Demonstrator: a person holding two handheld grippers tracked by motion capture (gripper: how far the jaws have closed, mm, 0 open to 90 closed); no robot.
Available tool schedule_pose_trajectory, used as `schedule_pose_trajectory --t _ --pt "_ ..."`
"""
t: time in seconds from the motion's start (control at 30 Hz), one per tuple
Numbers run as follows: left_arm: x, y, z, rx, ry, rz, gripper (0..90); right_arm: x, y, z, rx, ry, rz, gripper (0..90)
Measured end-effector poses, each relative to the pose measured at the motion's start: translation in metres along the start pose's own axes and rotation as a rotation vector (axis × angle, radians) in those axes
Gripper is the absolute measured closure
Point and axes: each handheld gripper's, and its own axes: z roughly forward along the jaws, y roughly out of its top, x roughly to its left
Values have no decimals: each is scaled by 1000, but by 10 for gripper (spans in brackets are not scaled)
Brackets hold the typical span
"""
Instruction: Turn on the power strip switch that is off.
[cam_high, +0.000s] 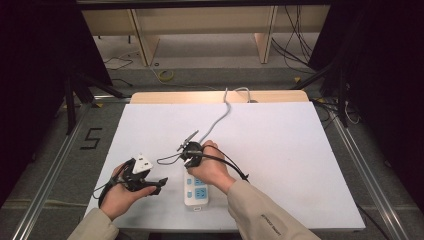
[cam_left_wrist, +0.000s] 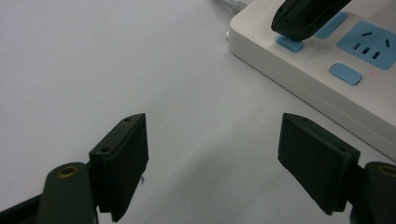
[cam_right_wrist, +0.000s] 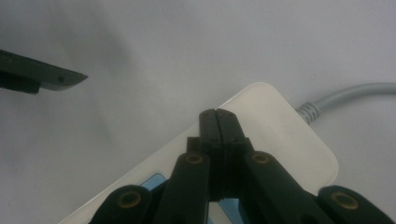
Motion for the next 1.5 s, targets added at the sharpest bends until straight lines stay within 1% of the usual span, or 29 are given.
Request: schedule_pose_trajectory --t 0.07,0.2,0.43,0.53,0.63,0.67,0.7,0.8,0.87,0.93,0.97,1.03,1.07,1.1,1.33,1.5 --pt "0 0 0 -1 1 -2 243 2 0 0 6 -11 -12 900" --pt "0 0 0 0 0 -1 242 2 0 1 8 -10 -3 900" --pt "0 0 0 5 1 5 243 4 1 2 20 -25 -12 900" --pt "0 0 0 5 2 3 243 6 2 3 14 0 -1 900" --pt "0 0 -1 1 4 -2 243 11 4 4 28 -34 -24 900" --pt "0 0 -1 2 4 -1 243 12 5 4 34 -37 -26 900" --pt "0 0 -1 7 2 5 243 11 5 4 34 -31 -18 900" --pt "0 0 -1 5 2 4 243 7 4 4 29 -5 14 900" --pt "0 0 -1 6 2 4 243 7 4 4 30 -4 11 900" --pt "0 0 -1 6 2 4 243 6 4 4 30 -1 18 900" --pt "0 0 -1 3 4 1 243 5 4 4 23 -11 11 900" --pt "0 0 -1 2 4 0 243 3 4 4 16 -19 19 900" --pt "0 0 -1 7 2 5 243 3 4 4 19 -22 18 900" --pt "0 0 -1 2 2 0 243 3 4 4 20 -22 18 900" --pt "0 0 -1 1 5 -2 243 4 4 4 19 -29 24 900" --pt "0 0 -1 5 5 -1 243 6 4 5 27 -44 21 900"
